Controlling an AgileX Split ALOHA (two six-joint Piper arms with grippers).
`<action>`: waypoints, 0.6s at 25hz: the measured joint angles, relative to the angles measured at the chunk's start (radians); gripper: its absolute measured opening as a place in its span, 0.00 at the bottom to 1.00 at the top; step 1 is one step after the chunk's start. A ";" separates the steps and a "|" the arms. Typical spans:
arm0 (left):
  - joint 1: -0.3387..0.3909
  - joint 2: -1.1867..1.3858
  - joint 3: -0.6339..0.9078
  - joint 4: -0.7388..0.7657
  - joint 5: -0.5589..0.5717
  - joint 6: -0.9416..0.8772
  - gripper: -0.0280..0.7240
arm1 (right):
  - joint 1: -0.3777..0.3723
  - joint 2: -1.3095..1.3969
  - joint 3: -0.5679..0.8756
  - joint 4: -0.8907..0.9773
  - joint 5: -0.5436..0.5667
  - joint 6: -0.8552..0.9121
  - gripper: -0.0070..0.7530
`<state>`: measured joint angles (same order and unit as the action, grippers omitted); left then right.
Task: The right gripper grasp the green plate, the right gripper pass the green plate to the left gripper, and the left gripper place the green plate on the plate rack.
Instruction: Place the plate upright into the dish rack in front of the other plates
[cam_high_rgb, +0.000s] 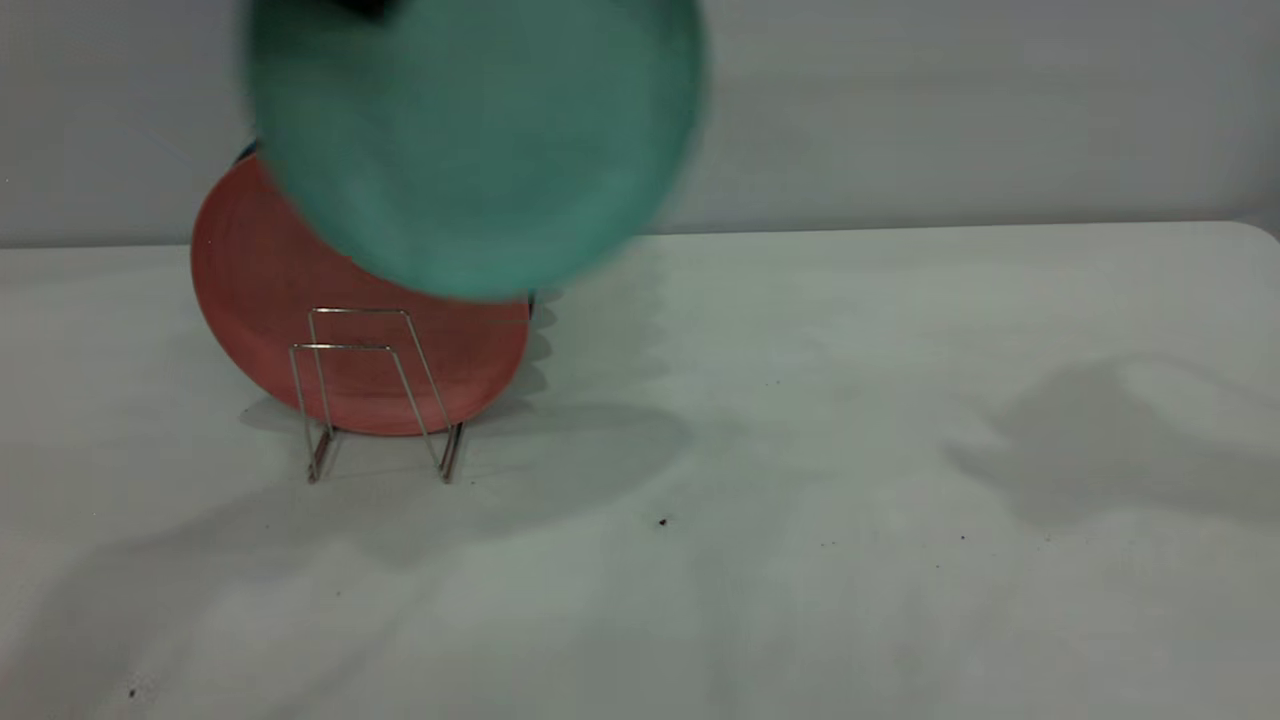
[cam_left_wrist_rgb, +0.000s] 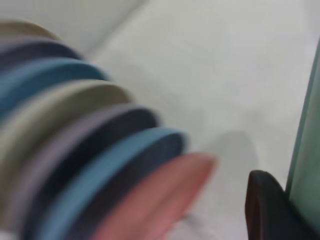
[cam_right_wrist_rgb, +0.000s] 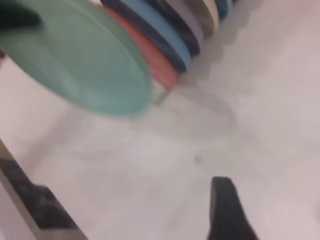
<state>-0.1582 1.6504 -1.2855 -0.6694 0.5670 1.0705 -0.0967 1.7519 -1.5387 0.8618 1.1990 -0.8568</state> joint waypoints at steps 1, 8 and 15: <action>0.031 -0.029 0.000 0.006 0.009 0.042 0.18 | 0.013 -0.030 0.000 -0.055 0.004 0.042 0.58; 0.157 -0.084 0.001 0.026 0.053 0.396 0.18 | 0.093 -0.245 0.156 -0.264 0.017 0.211 0.56; 0.163 -0.064 0.001 0.027 0.074 0.775 0.18 | 0.107 -0.526 0.506 -0.279 0.008 0.222 0.56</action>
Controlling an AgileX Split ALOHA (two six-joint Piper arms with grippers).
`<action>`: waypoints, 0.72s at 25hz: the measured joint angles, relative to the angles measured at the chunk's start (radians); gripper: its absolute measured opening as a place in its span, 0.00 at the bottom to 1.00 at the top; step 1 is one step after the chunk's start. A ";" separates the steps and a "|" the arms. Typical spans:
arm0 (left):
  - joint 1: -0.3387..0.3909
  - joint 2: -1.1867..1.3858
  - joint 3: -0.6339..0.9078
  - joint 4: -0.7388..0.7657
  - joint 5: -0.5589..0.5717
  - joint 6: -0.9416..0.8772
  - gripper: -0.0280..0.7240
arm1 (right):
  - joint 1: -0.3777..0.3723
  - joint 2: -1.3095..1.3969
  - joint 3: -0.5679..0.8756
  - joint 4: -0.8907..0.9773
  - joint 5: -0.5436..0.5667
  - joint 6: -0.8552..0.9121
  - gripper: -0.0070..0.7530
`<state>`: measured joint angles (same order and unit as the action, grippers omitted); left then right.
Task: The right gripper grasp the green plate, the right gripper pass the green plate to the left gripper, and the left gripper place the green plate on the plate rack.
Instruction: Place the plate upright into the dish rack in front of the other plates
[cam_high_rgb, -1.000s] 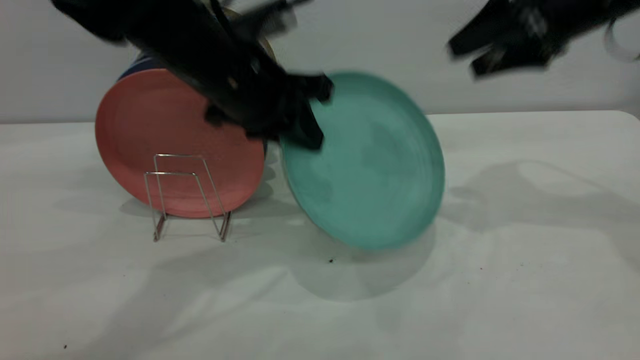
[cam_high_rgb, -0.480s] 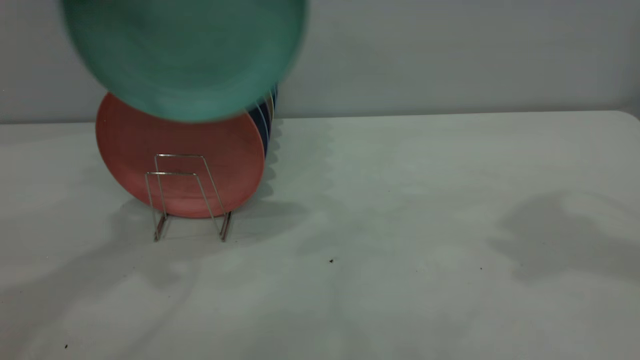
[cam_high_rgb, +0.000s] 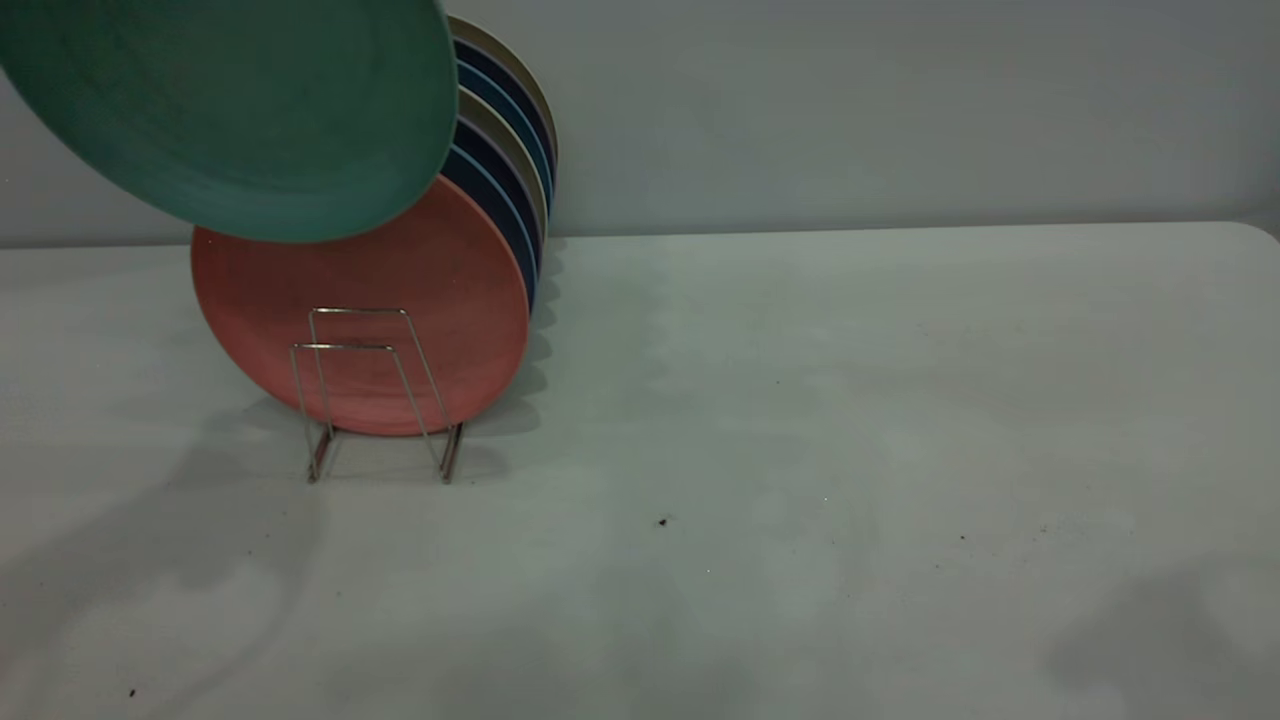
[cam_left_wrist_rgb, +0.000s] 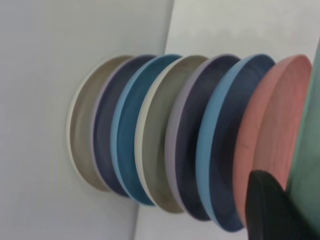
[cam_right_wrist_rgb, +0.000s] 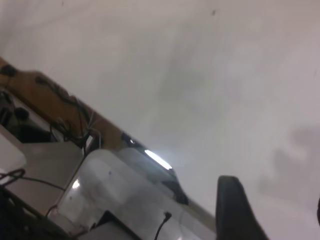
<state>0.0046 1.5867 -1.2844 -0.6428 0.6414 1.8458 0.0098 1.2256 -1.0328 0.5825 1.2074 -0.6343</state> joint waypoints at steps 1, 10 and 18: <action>0.000 0.007 0.000 -0.006 0.000 0.031 0.18 | 0.000 -0.039 0.045 -0.004 -0.010 0.000 0.56; 0.000 0.098 0.000 -0.012 -0.082 0.084 0.18 | 0.000 -0.313 0.342 -0.018 -0.037 0.038 0.56; 0.000 0.163 0.000 -0.016 -0.080 0.121 0.18 | 0.000 -0.534 0.421 -0.095 -0.035 0.110 0.56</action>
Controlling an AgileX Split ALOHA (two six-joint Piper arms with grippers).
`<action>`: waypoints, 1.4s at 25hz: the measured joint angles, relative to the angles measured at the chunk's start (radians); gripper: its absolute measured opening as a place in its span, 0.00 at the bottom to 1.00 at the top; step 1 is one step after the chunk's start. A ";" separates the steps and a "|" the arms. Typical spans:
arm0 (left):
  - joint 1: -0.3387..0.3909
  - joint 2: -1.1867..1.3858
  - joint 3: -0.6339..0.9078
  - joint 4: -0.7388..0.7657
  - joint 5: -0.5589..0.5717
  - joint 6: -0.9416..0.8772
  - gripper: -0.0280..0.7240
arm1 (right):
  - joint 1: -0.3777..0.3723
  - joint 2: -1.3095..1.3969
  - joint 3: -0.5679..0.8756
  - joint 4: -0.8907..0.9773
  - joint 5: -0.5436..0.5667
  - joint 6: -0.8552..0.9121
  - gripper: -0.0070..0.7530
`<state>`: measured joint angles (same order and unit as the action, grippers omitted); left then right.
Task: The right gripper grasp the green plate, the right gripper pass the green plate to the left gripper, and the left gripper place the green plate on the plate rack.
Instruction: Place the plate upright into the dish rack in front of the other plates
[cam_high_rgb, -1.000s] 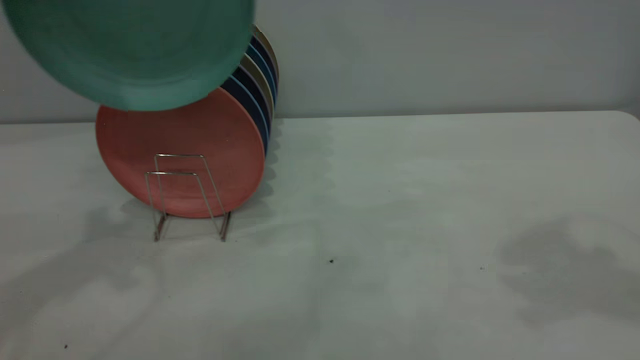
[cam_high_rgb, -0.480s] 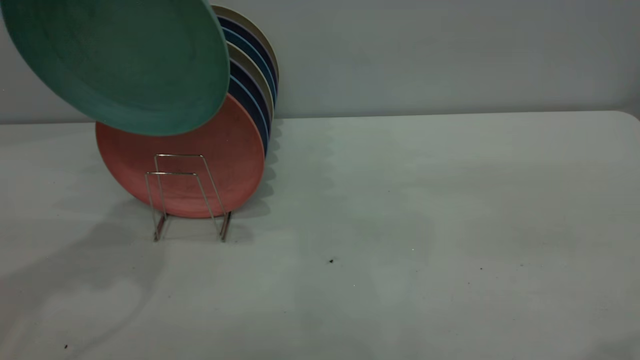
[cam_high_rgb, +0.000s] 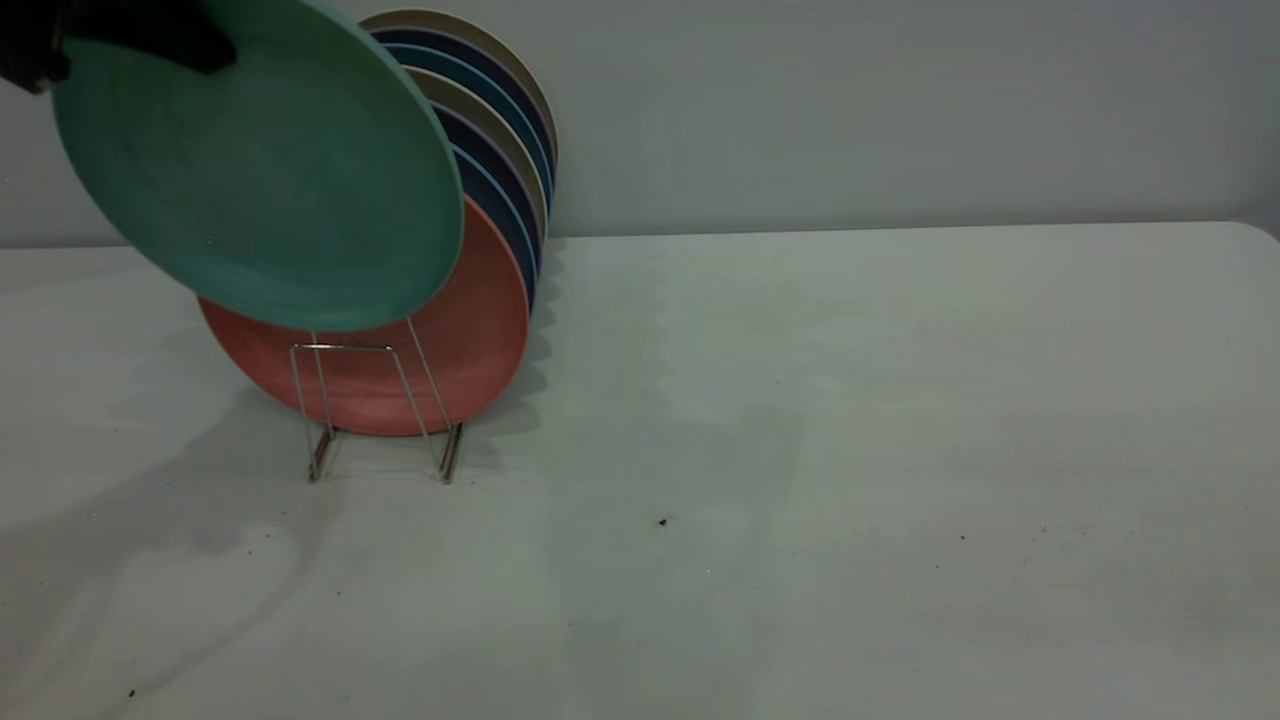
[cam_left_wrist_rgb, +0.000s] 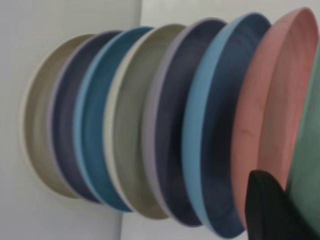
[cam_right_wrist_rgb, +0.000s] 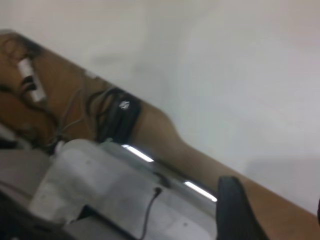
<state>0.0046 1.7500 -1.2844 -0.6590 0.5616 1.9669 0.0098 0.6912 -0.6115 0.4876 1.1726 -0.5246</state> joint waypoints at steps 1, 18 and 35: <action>0.000 0.004 0.000 0.000 0.001 0.001 0.18 | 0.000 -0.026 0.000 -0.018 0.000 0.021 0.56; 0.000 0.126 0.000 -0.012 -0.019 0.003 0.18 | 0.000 -0.313 0.087 -0.289 0.015 0.213 0.56; 0.000 0.143 0.000 -0.018 -0.024 -0.151 0.55 | 0.000 -0.374 0.120 -0.306 -0.022 0.230 0.56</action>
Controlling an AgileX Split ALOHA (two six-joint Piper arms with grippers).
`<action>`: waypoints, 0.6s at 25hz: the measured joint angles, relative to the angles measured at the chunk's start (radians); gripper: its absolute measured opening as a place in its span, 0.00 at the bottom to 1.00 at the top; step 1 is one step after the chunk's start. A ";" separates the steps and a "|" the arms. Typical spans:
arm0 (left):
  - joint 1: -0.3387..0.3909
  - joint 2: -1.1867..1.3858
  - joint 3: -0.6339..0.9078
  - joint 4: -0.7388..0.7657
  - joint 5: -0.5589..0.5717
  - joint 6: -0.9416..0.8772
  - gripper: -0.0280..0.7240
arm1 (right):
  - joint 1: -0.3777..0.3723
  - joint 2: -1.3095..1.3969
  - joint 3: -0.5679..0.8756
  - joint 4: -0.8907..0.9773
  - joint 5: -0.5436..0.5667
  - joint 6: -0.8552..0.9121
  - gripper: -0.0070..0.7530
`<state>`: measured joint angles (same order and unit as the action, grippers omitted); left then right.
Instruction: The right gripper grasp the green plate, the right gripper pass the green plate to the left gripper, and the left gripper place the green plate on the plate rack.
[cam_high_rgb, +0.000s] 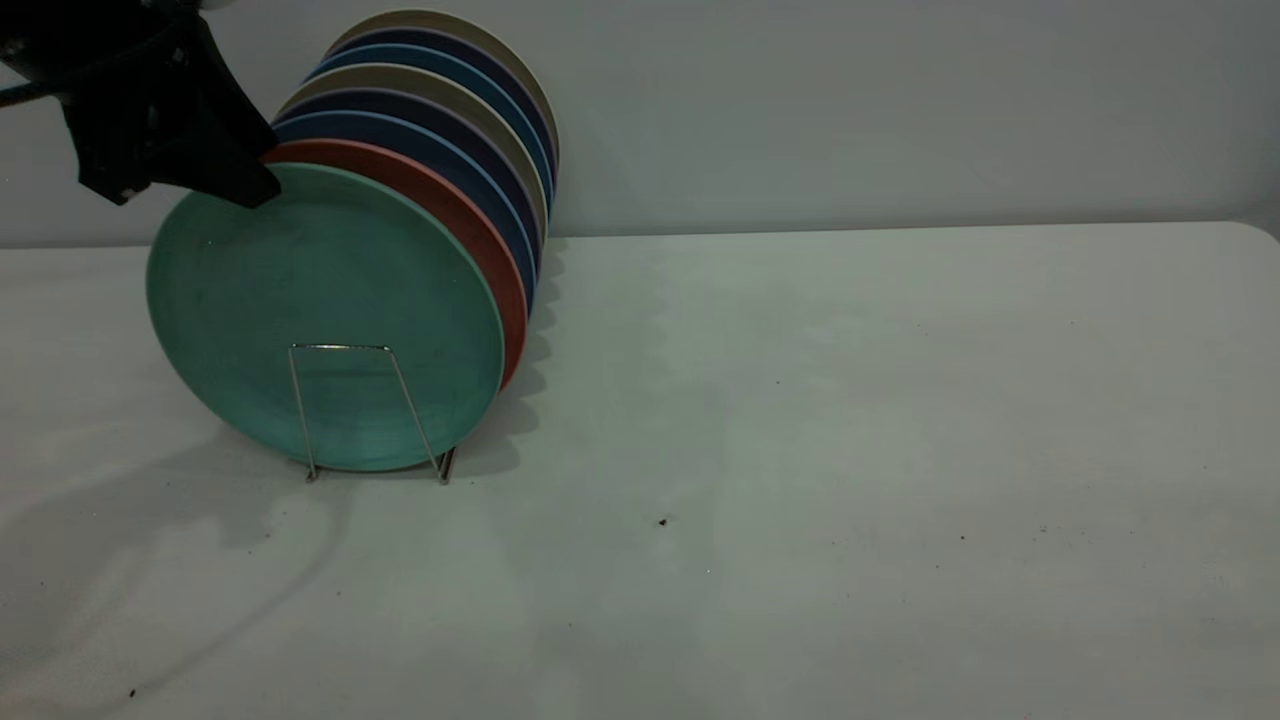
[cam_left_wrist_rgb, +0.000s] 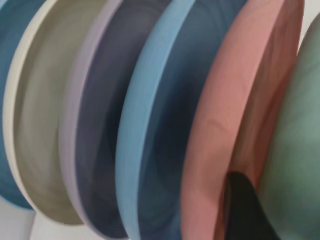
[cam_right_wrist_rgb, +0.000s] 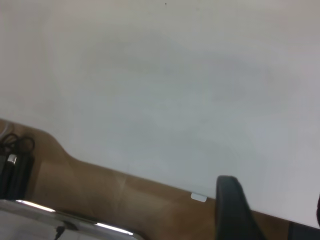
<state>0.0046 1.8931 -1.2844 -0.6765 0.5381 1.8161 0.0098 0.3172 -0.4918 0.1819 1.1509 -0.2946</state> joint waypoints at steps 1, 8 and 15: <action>0.000 -0.002 0.000 0.000 0.000 -0.021 0.55 | 0.000 0.000 0.000 0.007 0.007 0.000 0.56; 0.000 -0.116 0.001 0.012 0.031 -0.183 0.56 | 0.000 -0.003 -0.015 0.040 0.089 0.005 0.56; 0.001 -0.335 0.001 0.029 0.112 -0.288 0.56 | 0.000 -0.008 -0.020 -0.016 0.089 0.009 0.56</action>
<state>0.0058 1.5584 -1.2836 -0.6473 0.6503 1.5285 0.0098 0.3087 -0.5117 0.1658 1.2404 -0.2854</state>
